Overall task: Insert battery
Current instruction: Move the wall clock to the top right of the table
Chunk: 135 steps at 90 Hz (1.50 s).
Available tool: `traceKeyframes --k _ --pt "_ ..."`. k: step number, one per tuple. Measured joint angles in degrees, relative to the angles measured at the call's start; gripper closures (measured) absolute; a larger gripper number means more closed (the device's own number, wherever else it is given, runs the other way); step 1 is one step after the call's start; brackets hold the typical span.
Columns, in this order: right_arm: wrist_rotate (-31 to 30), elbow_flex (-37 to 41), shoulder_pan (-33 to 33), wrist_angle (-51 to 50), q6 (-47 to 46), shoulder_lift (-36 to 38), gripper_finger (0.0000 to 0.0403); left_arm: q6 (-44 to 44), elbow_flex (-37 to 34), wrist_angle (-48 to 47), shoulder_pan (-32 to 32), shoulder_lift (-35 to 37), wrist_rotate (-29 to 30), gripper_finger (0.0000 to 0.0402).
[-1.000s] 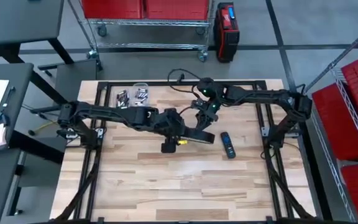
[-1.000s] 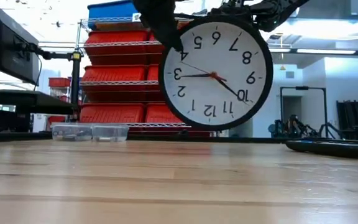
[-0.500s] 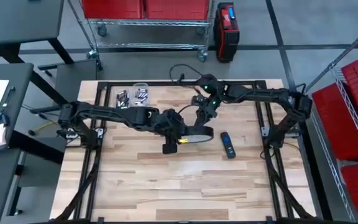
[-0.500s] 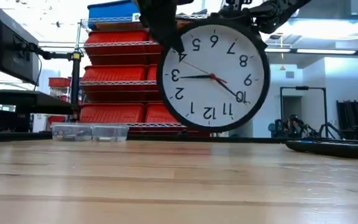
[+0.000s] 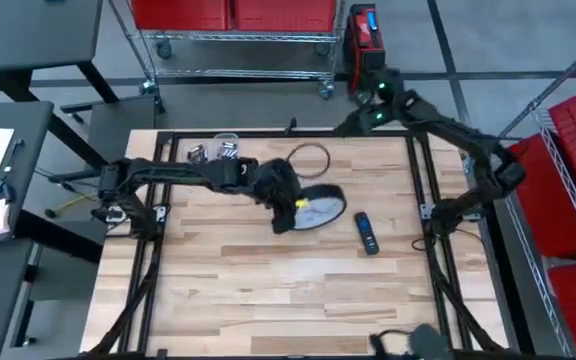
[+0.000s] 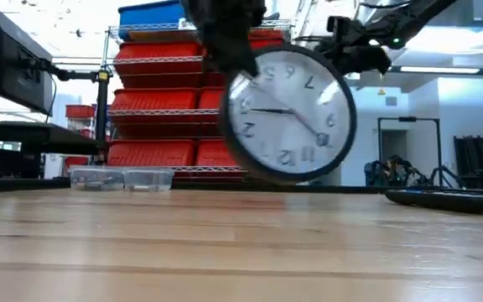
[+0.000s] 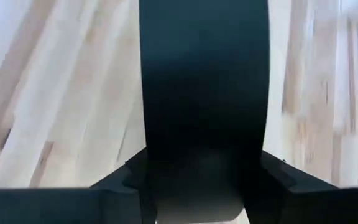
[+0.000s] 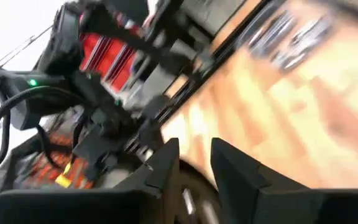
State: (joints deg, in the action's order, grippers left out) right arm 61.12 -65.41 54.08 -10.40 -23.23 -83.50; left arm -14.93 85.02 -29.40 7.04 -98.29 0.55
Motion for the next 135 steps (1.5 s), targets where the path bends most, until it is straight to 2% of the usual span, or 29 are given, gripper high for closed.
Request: traceKeyframes --k 14,31,42,55,73,110,135 --pt "-6.1 0.0 4.1 0.5 4.1 3.2 0.0284 -8.4 0.0 12.5 6.3 -5.9 -4.3 0.0258" --pt "-5.8 0.0 6.6 0.7 3.5 4.8 0.0278 -19.8 0.2 25.6 10.0 -14.0 -7.2 0.0258" --pt "-5.9 0.0 6.6 0.2 3.2 4.9 0.0279 -25.8 0.3 36.7 11.3 -19.0 -11.7 0.0258" --pt "-6.1 0.0 5.9 0.2 3.6 4.0 0.0280 -30.8 0.8 42.4 12.0 -22.7 -12.6 0.0256" --pt "-6.1 0.0 6.0 -0.2 4.1 3.6 0.0280 -33.4 0.5 45.9 12.1 -25.7 -12.2 0.0208" --pt "-5.8 0.0 6.0 -1.3 4.4 3.6 0.0280 -40.9 0.5 45.1 12.5 -25.6 -9.4 0.0196" --pt "-5.7 0.0 6.0 -1.6 4.4 3.6 0.0280 -41.3 0.5 44.5 12.9 -25.6 -9.2 0.0142"
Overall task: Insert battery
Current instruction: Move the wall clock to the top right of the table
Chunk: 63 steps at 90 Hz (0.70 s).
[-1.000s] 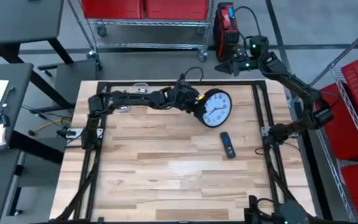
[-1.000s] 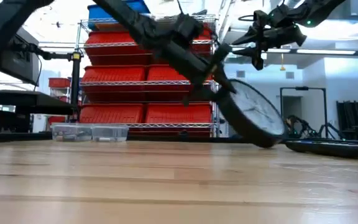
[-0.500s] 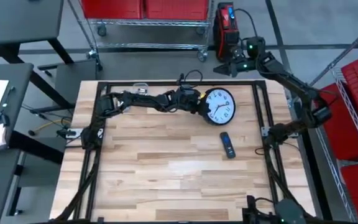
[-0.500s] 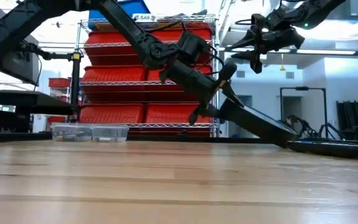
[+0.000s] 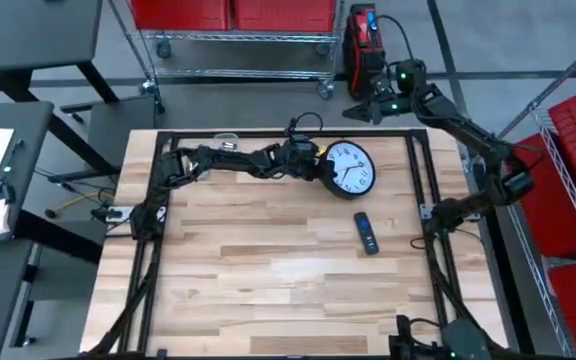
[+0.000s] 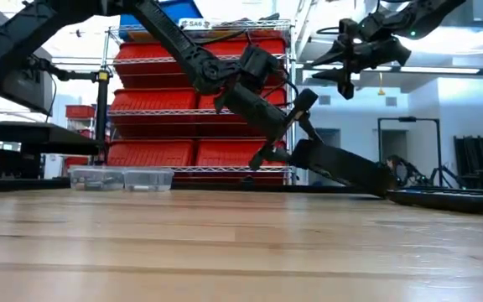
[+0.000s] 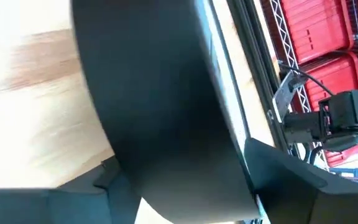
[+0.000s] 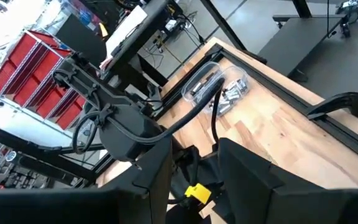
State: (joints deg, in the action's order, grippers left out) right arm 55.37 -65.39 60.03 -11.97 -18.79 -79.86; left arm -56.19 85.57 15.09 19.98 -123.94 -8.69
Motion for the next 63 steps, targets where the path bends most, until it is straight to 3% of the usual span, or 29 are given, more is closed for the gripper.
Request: traceKeyframes --k 27,63 --pt "0.1 0.0 0.0 -3.3 5.3 0.0 0.0280 2.9 0.0 -8.2 0.0 0.0 -1.9 0.0127" --pt "0.1 0.0 0.0 -9.1 11.6 0.0 0.0280 1.9 0.1 -3.7 0.0 0.1 -9.1 0.0127"
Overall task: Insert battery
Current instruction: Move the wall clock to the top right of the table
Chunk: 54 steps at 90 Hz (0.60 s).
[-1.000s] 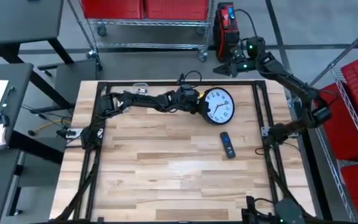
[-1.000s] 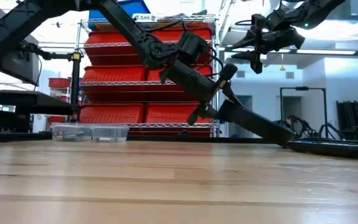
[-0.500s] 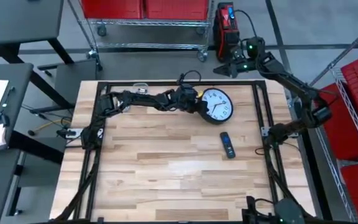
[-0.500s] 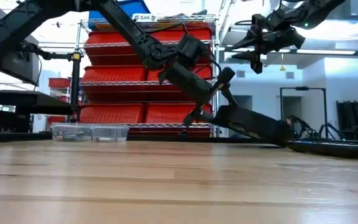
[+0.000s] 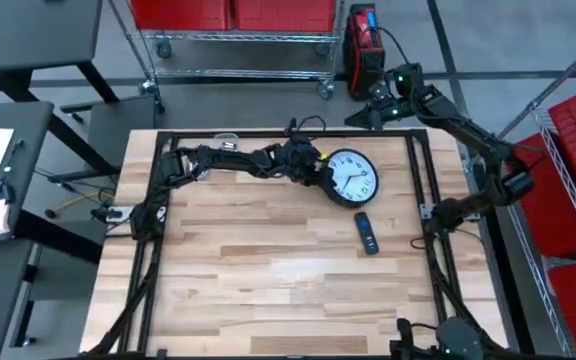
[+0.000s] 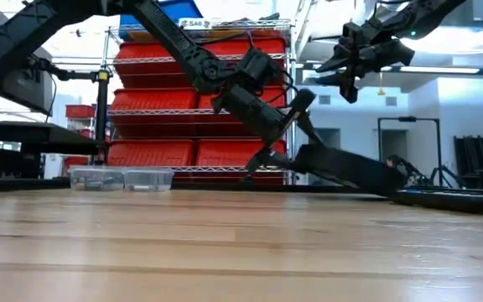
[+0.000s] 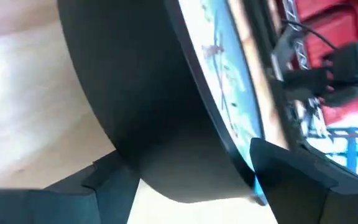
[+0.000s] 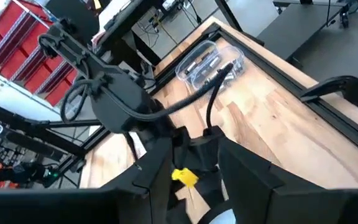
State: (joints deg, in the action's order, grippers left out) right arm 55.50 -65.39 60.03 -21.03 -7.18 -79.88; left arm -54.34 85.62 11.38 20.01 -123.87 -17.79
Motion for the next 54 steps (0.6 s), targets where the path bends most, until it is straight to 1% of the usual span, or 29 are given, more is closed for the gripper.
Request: traceKeyframes --k 24,43,47,54 --pt "0.0 0.0 0.0 0.0 0.2 0.0 0.0280 -1.2 0.0 0.0 0.7 0.0 0.1 0.0126" --pt "0.0 0.0 0.0 0.0 0.2 0.0 0.0280 -1.1 0.0 -0.9 1.2 0.0 -0.1 0.0105" --pt "-0.1 0.0 0.0 0.0 0.2 0.0 0.0280 -0.5 0.0 -1.8 1.4 0.0 -0.9 0.0102" --pt "-0.1 0.0 0.0 0.0 0.4 0.0 0.0280 0.2 0.0 -3.4 1.9 0.0 -4.0 0.0100"
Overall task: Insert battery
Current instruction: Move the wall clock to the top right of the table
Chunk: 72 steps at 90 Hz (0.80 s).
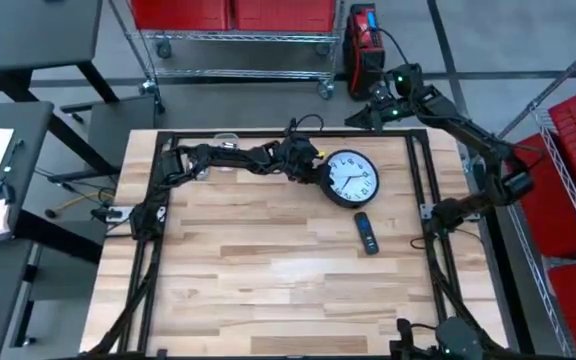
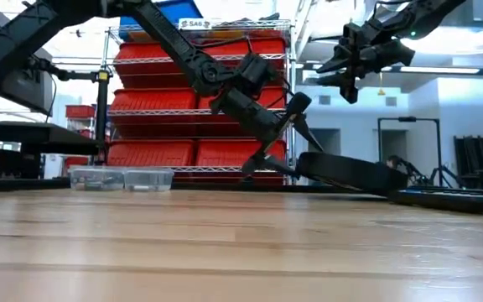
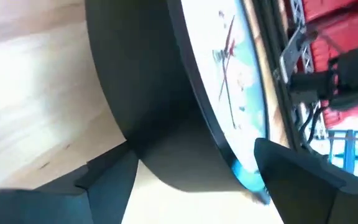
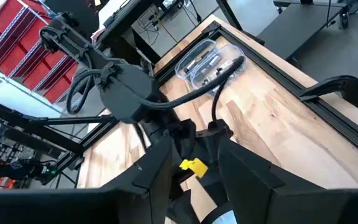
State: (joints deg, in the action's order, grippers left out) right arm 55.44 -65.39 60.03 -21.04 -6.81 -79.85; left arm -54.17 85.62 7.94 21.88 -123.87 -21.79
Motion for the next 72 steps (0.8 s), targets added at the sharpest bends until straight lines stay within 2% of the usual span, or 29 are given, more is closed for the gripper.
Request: traceKeyframes --k 9,17,34,47,56,72 --pt "0.0 0.0 0.0 0.0 0.8 0.0 0.0280 0.1 0.0 -2.2 0.5 0.0 -3.9 0.0099" --pt "-0.1 0.0 0.0 0.0 0.9 0.0 0.0280 0.3 0.0 -4.1 0.6 0.1 -4.9 0.0099" --pt "-0.1 0.0 -0.4 -3.9 2.6 0.0 0.0280 4.4 0.0 -12.0 0.3 2.8 3.5 0.0099" --pt "-1.3 0.0 -4.6 -10.9 7.2 0.0 0.0280 10.7 0.0 -19.5 -0.9 8.4 7.3 0.0099" --pt "-7.8 0.0 -11.3 -16.1 12.5 0.0 0.0280 15.8 0.0 -26.7 -2.1 14.1 11.0 0.0099" --pt "-26.6 0.0 -26.1 -18.7 21.3 -0.1 0.0280 23.5 0.0 -41.5 -5.2 26.2 18.3 0.0099"
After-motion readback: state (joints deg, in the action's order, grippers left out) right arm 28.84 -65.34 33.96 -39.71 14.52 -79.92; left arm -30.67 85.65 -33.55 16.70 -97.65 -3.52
